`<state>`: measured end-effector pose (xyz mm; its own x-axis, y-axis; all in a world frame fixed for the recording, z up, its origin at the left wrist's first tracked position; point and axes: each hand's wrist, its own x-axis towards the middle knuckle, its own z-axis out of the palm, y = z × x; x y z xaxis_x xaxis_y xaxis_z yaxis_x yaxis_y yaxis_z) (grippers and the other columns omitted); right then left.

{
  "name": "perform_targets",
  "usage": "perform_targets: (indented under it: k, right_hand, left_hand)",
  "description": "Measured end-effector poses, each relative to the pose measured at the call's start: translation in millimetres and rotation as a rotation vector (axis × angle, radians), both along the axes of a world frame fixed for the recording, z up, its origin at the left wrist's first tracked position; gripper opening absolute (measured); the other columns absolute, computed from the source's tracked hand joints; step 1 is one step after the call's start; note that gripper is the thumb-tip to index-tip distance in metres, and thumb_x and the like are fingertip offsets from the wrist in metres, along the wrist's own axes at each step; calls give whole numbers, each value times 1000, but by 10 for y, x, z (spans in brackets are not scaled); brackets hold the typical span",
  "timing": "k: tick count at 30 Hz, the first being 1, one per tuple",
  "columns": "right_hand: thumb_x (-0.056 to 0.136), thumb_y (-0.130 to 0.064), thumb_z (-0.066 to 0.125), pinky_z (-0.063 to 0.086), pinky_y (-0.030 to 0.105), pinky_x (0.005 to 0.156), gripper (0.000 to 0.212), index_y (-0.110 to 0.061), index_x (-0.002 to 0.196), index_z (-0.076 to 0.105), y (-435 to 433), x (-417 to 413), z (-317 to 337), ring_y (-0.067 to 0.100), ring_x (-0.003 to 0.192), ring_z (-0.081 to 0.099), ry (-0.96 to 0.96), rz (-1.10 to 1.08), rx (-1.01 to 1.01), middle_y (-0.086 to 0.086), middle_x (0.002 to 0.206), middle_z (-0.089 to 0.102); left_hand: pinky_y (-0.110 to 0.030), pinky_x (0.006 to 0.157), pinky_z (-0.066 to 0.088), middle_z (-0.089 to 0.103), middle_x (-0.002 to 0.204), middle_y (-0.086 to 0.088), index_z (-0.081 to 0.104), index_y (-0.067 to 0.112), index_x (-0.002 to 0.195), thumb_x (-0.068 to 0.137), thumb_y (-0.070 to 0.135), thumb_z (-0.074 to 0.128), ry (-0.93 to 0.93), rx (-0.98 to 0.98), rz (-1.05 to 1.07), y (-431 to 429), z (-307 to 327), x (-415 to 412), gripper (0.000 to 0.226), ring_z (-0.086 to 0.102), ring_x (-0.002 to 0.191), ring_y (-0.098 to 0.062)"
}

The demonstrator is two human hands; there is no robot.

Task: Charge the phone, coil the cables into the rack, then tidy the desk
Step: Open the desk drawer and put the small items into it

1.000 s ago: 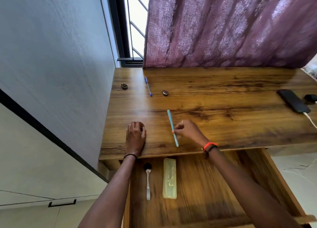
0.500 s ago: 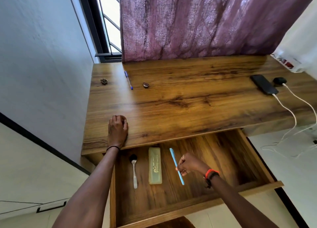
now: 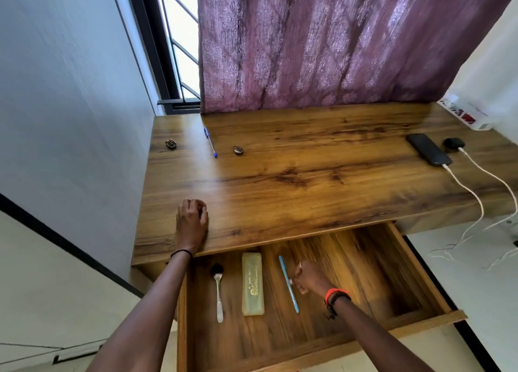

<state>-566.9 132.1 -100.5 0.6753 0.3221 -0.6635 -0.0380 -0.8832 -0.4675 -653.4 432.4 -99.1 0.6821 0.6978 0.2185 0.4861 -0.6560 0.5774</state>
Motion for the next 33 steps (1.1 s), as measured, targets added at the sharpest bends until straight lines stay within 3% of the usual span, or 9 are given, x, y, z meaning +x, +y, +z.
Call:
perform_targets:
  k: [6,9,13,18,21,22,24,27,33]
  right_hand:
    - [85,-3,63,53,29,55,22,-8,67,51,245,269,482,17,50,56,47,106,83,10,59,57]
    - [87,-5,62,52,22,46,18,-7,71,52,523,424,789,13,47,56,43,162,138,10,60,58]
    - [87,-8,61,48,21,47,9,-6,79,59,1065,689,1073,13,49,58,-76,253,205,10,65,62]
    - [84,-10,63,45,19,46,17,-12,68,61,2018,1164,1149,9,51,55,-264,318,252,7,70,64]
    - [80,-6,60,55,27,64,8,-3,79,68,2568,1350,1125,11,52,56,-352,290,300,6,61,63]
    - [80,-4,58,55,28,68,11,0,82,69,2739,1395,1110,16,55,59,-375,284,310,8,62,63]
    - [80,-1,53,56,38,78,17,3,89,68,3080,1485,1070,29,78,66,-415,274,338,18,82,69]
    - [83,0,45,51,43,87,26,5,100,63,3424,1583,994,38,104,59,-491,291,319,25,107,64]
    - [87,-16,61,49,38,80,25,5,102,60,3782,1603,764,38,102,61,-527,326,284,26,109,63]
  left_hand:
    - [-34,83,42,55,101,-13,60,7,98,88,9,55,-46,-60,-3,73,80,54,11,50,98,-27]
    - [-36,84,43,55,103,-13,59,8,100,88,11,55,-26,-42,36,147,141,143,13,50,99,-28]
    - [-40,86,43,51,111,-15,56,9,106,90,18,52,77,39,116,181,197,299,19,49,100,-30]
    - [-42,95,42,50,113,-8,50,16,107,87,25,52,107,91,197,188,73,440,22,51,102,-28]
    - [-42,99,39,50,116,-5,50,19,109,86,27,51,134,114,203,189,22,441,25,51,106,-27]
    - [-41,100,39,49,117,-4,49,20,110,87,28,50,137,120,203,189,14,441,25,50,107,-26]
    - [-40,101,38,49,119,-1,48,22,112,87,30,48,143,127,216,213,1,452,26,50,109,-24]
    - [-39,102,37,49,121,1,48,24,111,86,30,47,130,131,220,192,2,455,26,50,110,-22]
    - [-40,104,36,50,122,2,47,24,111,86,28,51,119,163,233,190,-22,462,26,50,113,-22]
